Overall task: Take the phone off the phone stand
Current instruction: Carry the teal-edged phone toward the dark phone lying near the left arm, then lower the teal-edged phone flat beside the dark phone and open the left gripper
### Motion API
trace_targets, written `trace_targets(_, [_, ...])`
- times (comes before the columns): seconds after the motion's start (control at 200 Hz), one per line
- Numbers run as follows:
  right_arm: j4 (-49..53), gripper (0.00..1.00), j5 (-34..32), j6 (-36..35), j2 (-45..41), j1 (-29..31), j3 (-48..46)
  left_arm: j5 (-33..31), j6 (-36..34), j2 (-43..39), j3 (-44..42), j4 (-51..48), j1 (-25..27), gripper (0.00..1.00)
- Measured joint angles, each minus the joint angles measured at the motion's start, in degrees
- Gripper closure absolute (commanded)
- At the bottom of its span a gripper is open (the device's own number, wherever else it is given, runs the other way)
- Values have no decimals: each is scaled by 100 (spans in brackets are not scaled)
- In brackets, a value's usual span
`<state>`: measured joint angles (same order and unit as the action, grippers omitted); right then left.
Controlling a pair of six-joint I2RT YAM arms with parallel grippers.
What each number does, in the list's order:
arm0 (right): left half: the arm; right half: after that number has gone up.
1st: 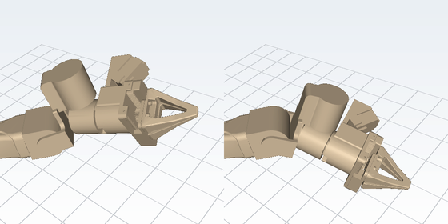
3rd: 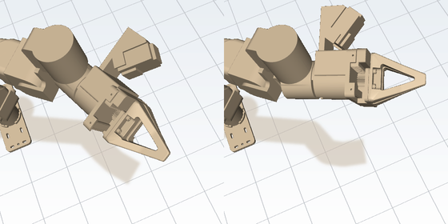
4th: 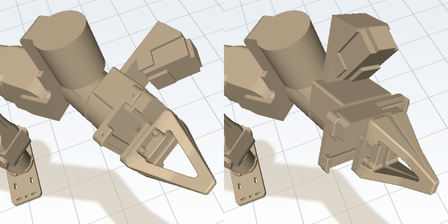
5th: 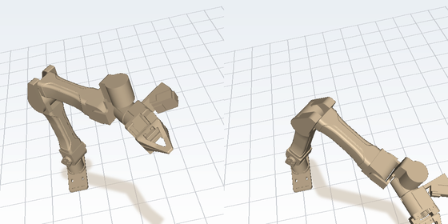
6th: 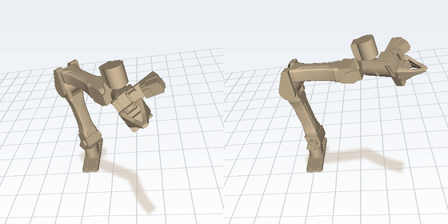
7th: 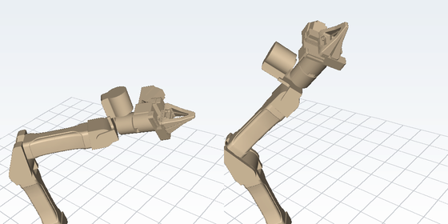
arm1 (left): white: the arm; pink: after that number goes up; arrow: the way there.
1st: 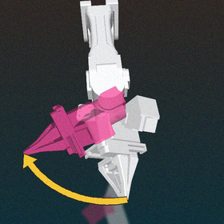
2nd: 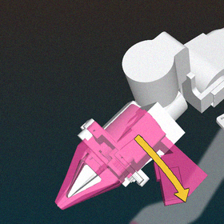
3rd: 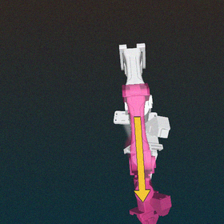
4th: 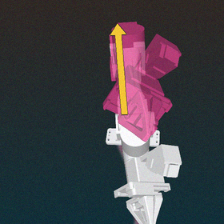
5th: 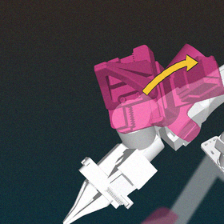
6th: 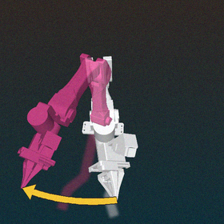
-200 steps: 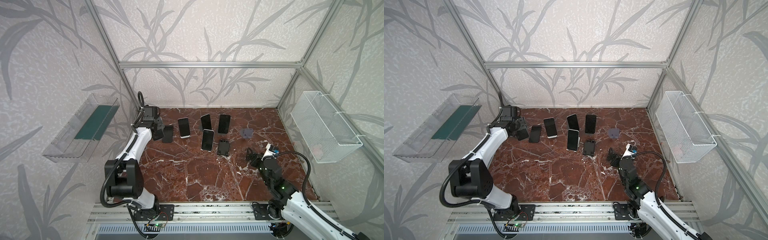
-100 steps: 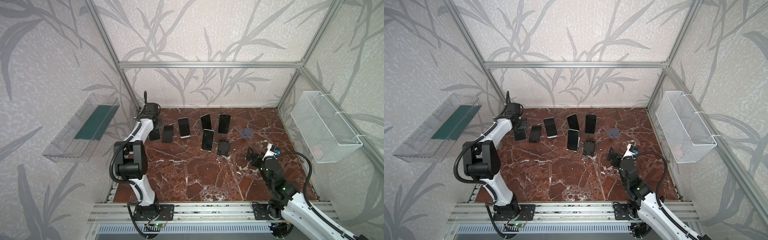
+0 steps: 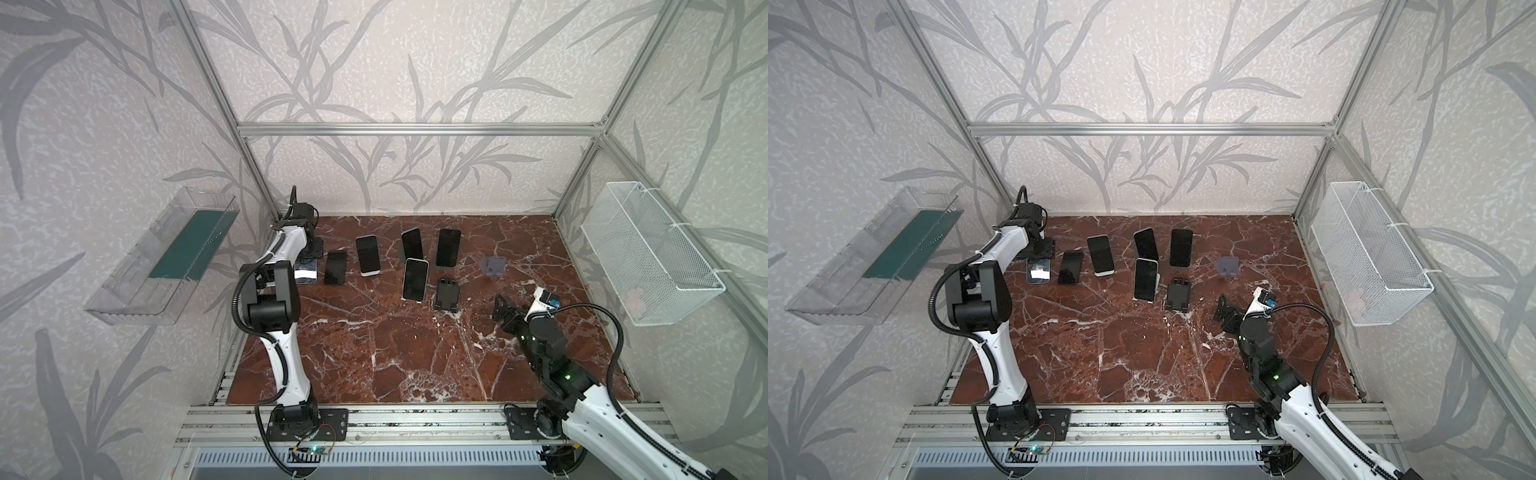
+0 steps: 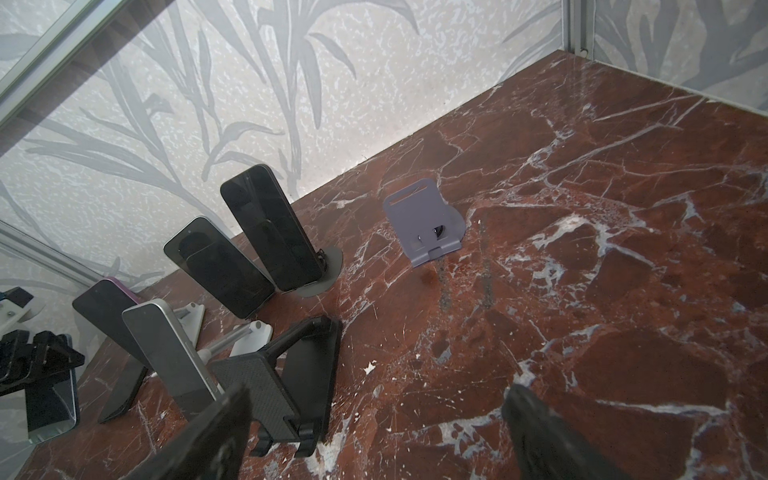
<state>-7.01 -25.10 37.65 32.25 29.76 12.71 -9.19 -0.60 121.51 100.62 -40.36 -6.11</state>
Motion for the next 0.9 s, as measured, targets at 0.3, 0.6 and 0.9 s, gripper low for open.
trace_targets(0.3, [-2,6,116,-2,179,0,0,168,-136,546,511,-485,0,29])
trace_targets(0.6, [-26,6,122,0,162,0,0,131,-245,625,562,-627,0,29])
trace_targets(0.9, [-131,6,195,4,529,0,0,160,-186,850,741,-846,0,26])
